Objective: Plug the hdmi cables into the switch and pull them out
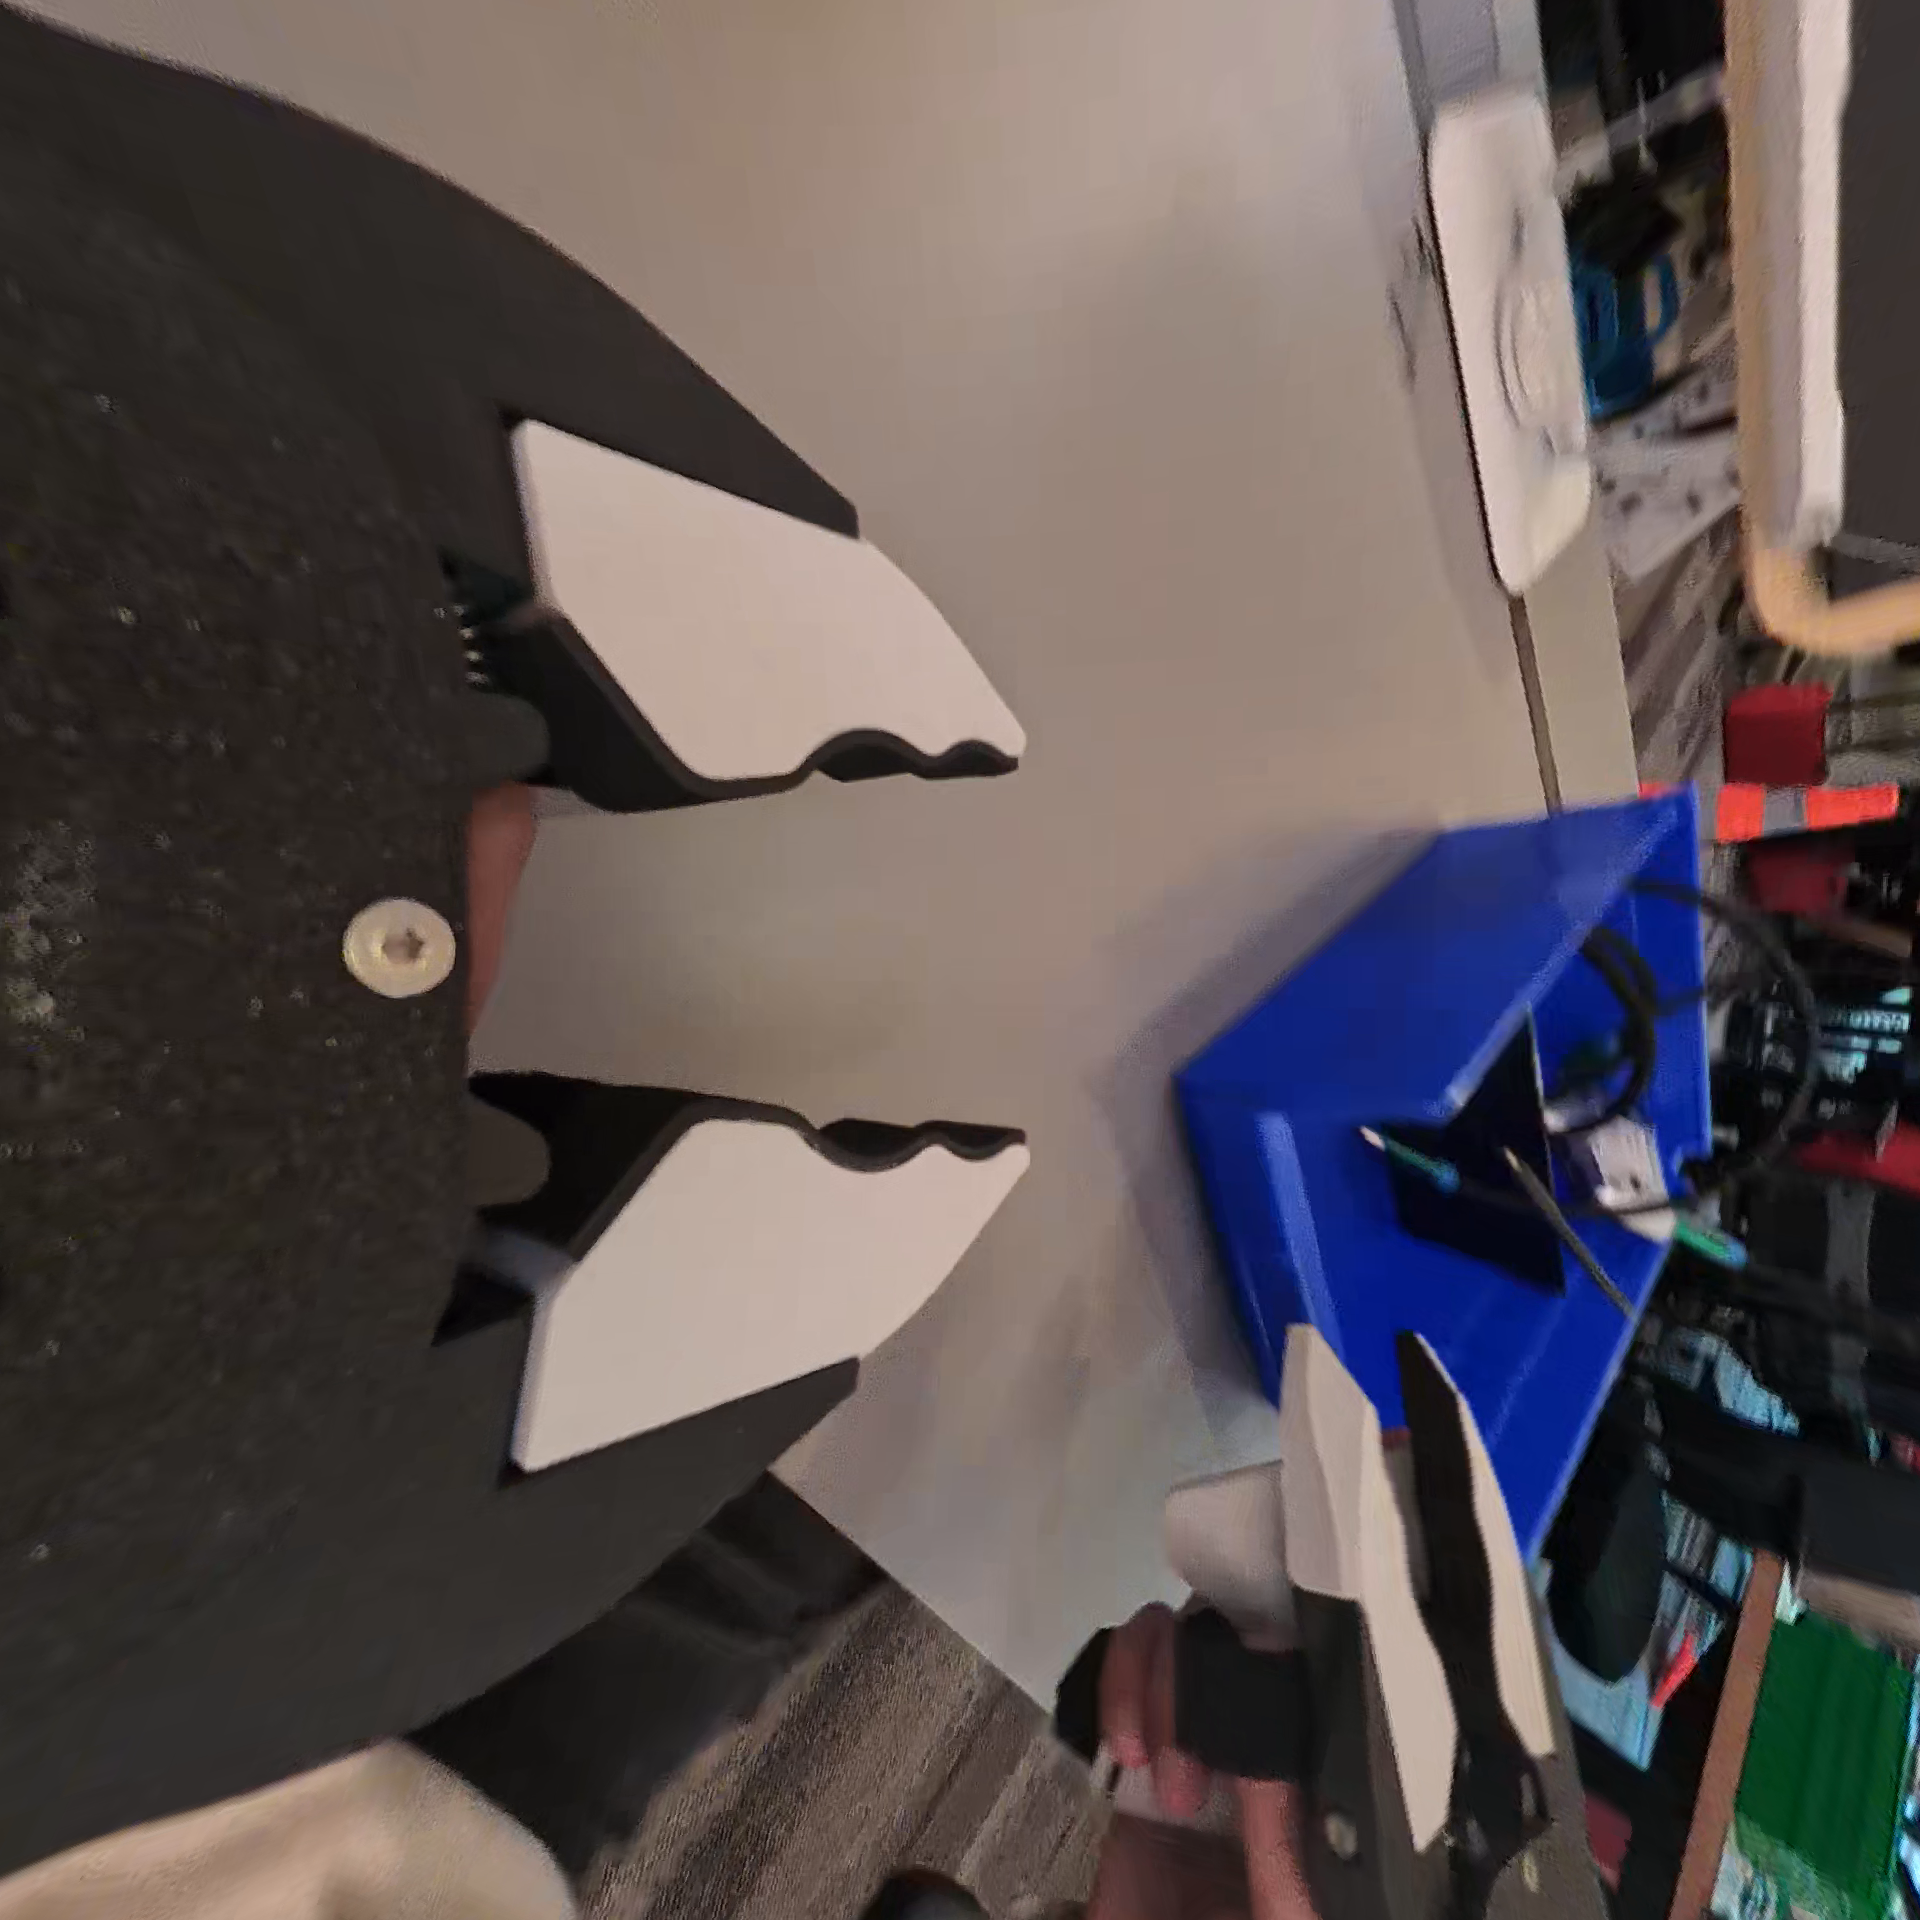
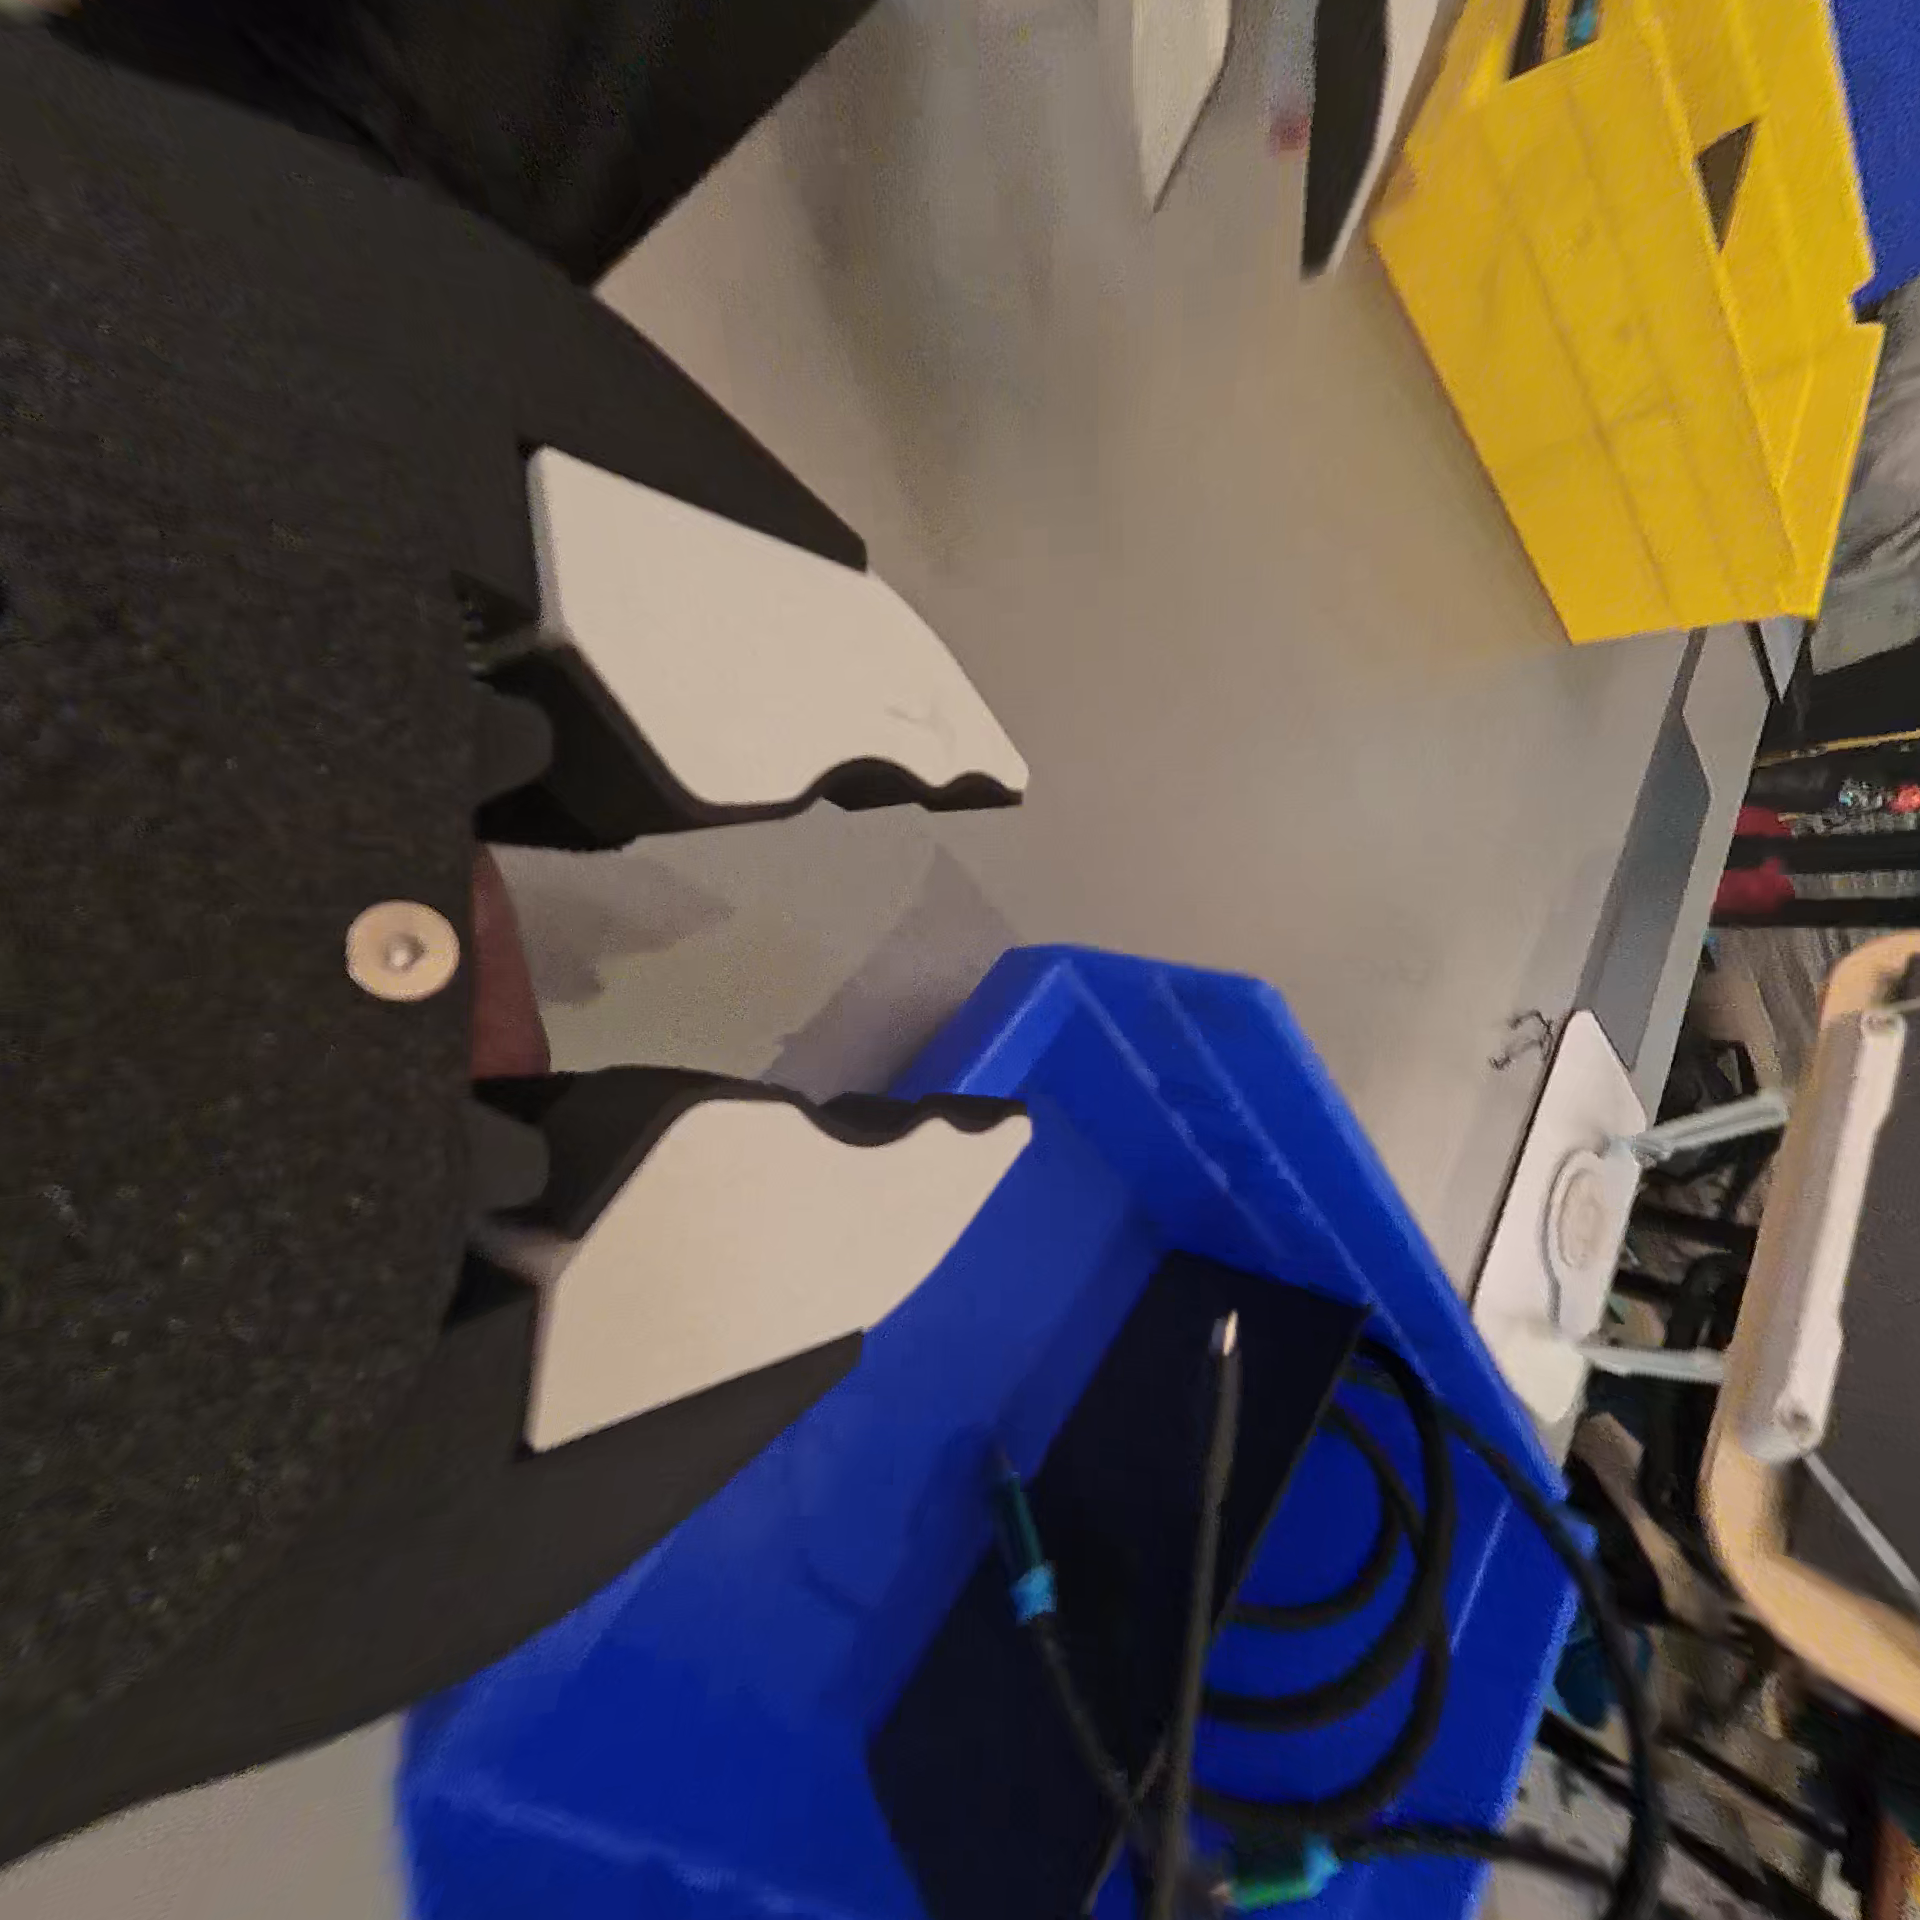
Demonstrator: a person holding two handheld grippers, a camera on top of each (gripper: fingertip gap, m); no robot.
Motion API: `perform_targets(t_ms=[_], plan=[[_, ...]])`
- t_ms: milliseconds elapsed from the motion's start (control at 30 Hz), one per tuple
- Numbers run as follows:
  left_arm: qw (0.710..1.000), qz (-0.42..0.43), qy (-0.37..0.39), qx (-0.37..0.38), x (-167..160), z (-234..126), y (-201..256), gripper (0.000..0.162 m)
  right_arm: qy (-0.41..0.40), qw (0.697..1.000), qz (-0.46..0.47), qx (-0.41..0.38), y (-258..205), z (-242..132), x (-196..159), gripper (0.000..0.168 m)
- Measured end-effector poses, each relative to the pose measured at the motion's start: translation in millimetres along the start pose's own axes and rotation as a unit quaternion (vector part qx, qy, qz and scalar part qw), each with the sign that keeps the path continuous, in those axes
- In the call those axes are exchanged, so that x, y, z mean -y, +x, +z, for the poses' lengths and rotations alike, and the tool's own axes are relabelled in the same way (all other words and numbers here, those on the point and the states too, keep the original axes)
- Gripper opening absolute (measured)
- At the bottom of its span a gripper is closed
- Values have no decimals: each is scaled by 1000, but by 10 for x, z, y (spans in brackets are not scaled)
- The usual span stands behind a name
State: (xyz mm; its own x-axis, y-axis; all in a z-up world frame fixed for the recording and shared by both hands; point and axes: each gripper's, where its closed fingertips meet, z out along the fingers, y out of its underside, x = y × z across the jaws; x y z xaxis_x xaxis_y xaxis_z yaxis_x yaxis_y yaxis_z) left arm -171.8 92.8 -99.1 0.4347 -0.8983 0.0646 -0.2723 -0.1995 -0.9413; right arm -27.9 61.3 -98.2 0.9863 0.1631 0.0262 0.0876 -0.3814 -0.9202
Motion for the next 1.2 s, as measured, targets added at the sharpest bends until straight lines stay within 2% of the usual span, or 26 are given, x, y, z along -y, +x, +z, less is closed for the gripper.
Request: perform_targets(t_ms=[133,233,300,400,467,567,600,667,800,967,1100,1200], plan=[[1000,21,4,-1,383,772,356,62,76,991,54,-101,621,-544,146,51],[998,28,-27,42,401,1293,327,61,125,961,82,-232,1226,-949,74,48],[996,19,-56,72,319,1547,241,55,112,946,118,-279,1505,-1042,-119,46],[996,-12,-58,65,311,1767,234,50,47,948,146,-280,1641,-845,-445,45],[996,-16,-56,61,320,1835,245,41,31,955,137,-263,1615,-638,-486,46],[996,-22,-59,62,336,1868,229,23,-15,947,135,-292,1723,-372,-565,30],[995,-18,-62,73,347,1861,179,12,-22,945,160,-284,1706,-295,-558,17],[994,-6,-58,90,379,1803,76,9,-24,929,199,-310,1703,-280,-520,3],[991,5,-26,134,498,1413,-297,6,-4,935,167,-312,1397,-70,-240,3],[976,-1,-6,218,544,638,-1083,4,37,956,130,-262,676,483,309,3],[960,-12,-19,277,353,-13,-1672,4,41,971,109,-209,-12,995,584,3],[957,-25,-43,287,69,-325,-1979,5,22,979,102,-173,-449,1342,577,3]])
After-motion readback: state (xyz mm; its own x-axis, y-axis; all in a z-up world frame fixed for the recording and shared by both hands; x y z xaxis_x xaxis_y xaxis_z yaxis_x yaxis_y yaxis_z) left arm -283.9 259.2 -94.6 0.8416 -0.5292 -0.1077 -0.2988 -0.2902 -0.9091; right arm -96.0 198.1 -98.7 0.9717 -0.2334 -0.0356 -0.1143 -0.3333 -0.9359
